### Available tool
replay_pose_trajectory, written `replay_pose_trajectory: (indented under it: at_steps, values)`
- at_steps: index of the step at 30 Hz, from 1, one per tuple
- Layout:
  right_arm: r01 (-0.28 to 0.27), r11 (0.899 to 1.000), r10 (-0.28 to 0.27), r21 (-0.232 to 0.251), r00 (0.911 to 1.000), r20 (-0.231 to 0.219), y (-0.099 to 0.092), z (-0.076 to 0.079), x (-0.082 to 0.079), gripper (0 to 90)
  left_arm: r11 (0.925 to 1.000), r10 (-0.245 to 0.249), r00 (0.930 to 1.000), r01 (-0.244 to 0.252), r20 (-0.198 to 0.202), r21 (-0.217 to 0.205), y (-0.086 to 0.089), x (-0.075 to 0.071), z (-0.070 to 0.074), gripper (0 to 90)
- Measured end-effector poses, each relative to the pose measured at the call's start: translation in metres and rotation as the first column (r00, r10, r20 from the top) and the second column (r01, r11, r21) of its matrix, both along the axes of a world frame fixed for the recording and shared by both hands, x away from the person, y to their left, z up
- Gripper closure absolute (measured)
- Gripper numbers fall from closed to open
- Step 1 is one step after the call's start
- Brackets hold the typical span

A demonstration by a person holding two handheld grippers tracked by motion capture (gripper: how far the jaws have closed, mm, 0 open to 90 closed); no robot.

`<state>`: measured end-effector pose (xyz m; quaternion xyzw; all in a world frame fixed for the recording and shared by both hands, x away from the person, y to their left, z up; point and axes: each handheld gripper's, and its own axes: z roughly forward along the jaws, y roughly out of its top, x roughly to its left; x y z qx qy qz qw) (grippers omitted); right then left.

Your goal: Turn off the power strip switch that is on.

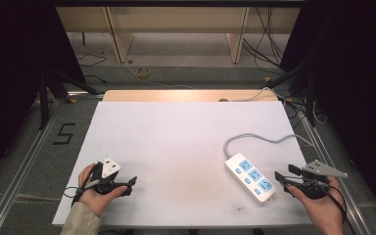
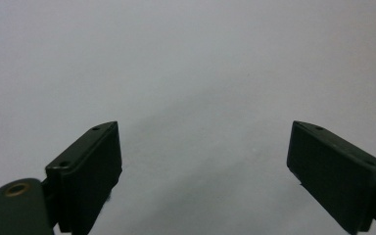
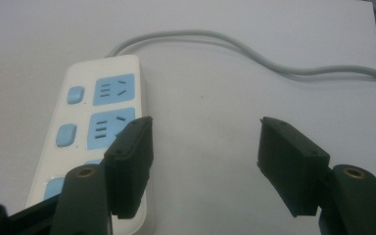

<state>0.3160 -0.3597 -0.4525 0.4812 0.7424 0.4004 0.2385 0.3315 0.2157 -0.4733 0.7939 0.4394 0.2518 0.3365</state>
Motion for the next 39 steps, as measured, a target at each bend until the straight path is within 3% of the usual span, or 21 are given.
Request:
replay_pose_trajectory:
  at_steps: [13,22,26,34,39]
  values:
    - [-0.019,0.999,0.019,-0.029,0.9997,-0.017,0.003,0.011,0.003,50.2,1.0,0.009,1.0,-0.009,-0.001,-0.004,0.0,0.001,-0.001,13.8]
    - [-0.023,0.999,0.023,-0.039,0.9997,-0.004,0.004,0.019,0.005,58.3,0.9999,0.011,0.9999,-0.011,-0.004,0.0,0.0,0.001,-0.001,14.4]
    - [-0.03,0.998,0.029,-0.052,0.9996,-0.006,0.004,0.023,0.006,65.9,1.0,0.008,1.0,-0.008,-0.004,0.0,-0.001,0.001,-0.001,14.4]
    - [-0.066,0.994,0.062,-0.092,0.9968,-0.051,0.006,0.027,0.008,83.7,0.9999,0.011,0.9999,-0.011,-0.003,-0.003,-0.001,0.001,-0.001,14.6]
    - [-0.082,0.991,0.075,-0.108,0.9949,-0.068,0.008,0.029,0.009,89.9,1.0,0.008,1.0,-0.008,-0.003,0.001,-0.002,0.001,-0.001,14.7]
